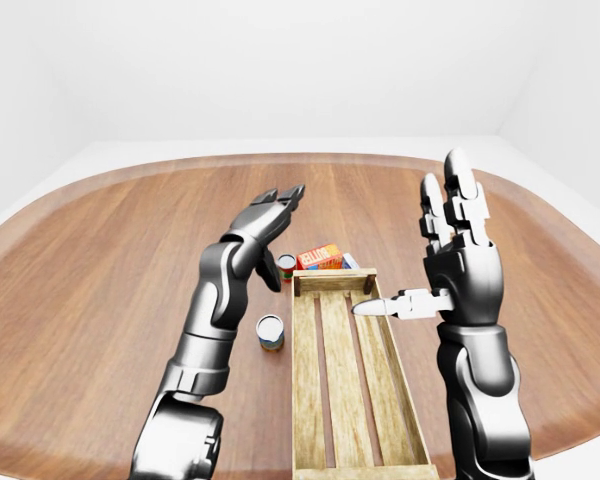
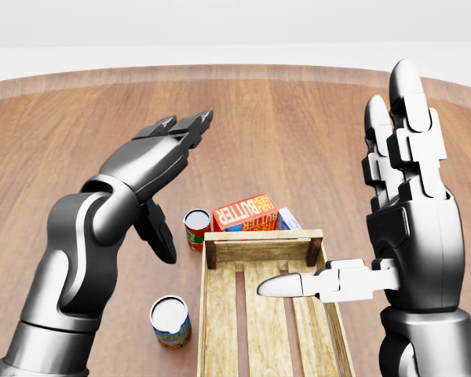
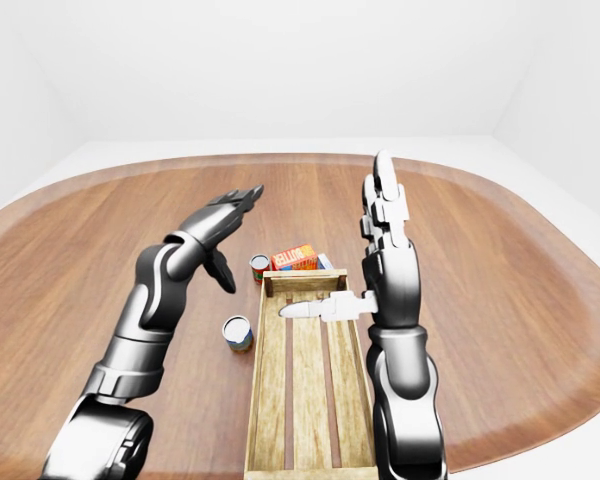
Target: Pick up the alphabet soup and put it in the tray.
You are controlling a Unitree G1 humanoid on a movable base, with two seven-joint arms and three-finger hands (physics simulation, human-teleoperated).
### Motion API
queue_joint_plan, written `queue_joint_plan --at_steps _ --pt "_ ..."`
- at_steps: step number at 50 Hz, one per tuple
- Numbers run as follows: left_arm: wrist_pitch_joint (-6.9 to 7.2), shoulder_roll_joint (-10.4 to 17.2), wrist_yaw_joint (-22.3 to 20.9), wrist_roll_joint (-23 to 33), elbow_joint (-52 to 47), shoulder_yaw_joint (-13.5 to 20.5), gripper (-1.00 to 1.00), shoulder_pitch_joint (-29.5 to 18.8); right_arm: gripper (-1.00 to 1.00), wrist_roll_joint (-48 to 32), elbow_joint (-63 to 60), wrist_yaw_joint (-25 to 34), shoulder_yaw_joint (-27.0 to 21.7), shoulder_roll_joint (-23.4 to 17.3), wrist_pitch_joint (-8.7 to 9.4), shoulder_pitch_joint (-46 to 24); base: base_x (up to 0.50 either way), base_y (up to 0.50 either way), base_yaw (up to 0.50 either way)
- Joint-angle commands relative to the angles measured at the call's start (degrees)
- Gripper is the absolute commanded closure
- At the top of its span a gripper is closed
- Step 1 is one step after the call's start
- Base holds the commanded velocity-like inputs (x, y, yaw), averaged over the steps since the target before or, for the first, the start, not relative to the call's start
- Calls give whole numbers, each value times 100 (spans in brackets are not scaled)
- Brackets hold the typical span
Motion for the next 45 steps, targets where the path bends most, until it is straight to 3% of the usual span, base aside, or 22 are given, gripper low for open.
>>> queue_joint_plan --at_steps 1,13,34,45 --pt "0 -152 -216 862 825 -27 -100 66 -100 6 103 -3 -12 -1 0 -8 0 0 0" --pt "0 -285 113 982 1324 -91 -100 611 -100 -20 169 -6 27 10 0 29 0 0 0" --pt "0 -533 1013 539 2938 -265 -100 258 -100 -18 133 -5 24 11 0 41 0 0 0" --pt "0 -345 929 547 2860 -249 -100 403 -100 -45 212 -14 65 18 0 52 0 0 0"
